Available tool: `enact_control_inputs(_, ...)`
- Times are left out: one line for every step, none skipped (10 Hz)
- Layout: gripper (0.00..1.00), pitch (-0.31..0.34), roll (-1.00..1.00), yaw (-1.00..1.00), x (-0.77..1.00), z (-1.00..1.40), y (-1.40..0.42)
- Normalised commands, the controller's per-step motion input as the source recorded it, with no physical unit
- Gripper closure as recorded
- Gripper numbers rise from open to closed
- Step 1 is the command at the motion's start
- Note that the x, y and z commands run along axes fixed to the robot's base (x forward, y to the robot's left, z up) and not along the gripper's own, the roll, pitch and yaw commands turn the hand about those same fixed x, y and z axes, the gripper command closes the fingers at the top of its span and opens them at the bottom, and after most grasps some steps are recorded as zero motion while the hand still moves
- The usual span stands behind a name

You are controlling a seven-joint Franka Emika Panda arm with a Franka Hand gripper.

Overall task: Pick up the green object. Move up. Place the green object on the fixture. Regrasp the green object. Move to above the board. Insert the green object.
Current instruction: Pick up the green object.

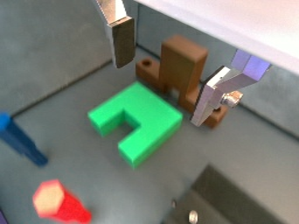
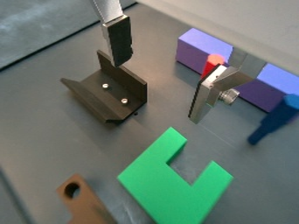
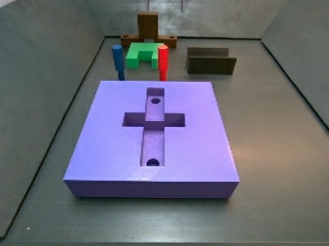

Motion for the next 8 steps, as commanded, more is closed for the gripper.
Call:
enact_control_inputs(0.00,-0.091,0.04,0.00,0.10,-1.00,-0.13)
enact_control_inputs(0.00,-0.060,0.05,0.00,-0.02,-0.96,-0.15)
enact_control_inputs(0.00,-0.056,0.00,0.00,-0.11,-0.81,-0.03)
enact_control_inputs(0.00,0.000,0.01,0.00,-0.10,-0.55,0.00)
enact_control_inputs(0.00,-0.043,-0.07,0.00,-0.08,-0.56,-0.03)
enact_control_inputs(0.00,-0.119,-0.07,-0.06,-0.13,-0.64,-0.03)
enact_control_inputs(0.00,-0.131,-0.04,-0.09,-0.19,-0.63,-0.02)
enact_control_inputs(0.00,-0.086,-0.03,-0.03,-0.18,-0.47,-0.02)
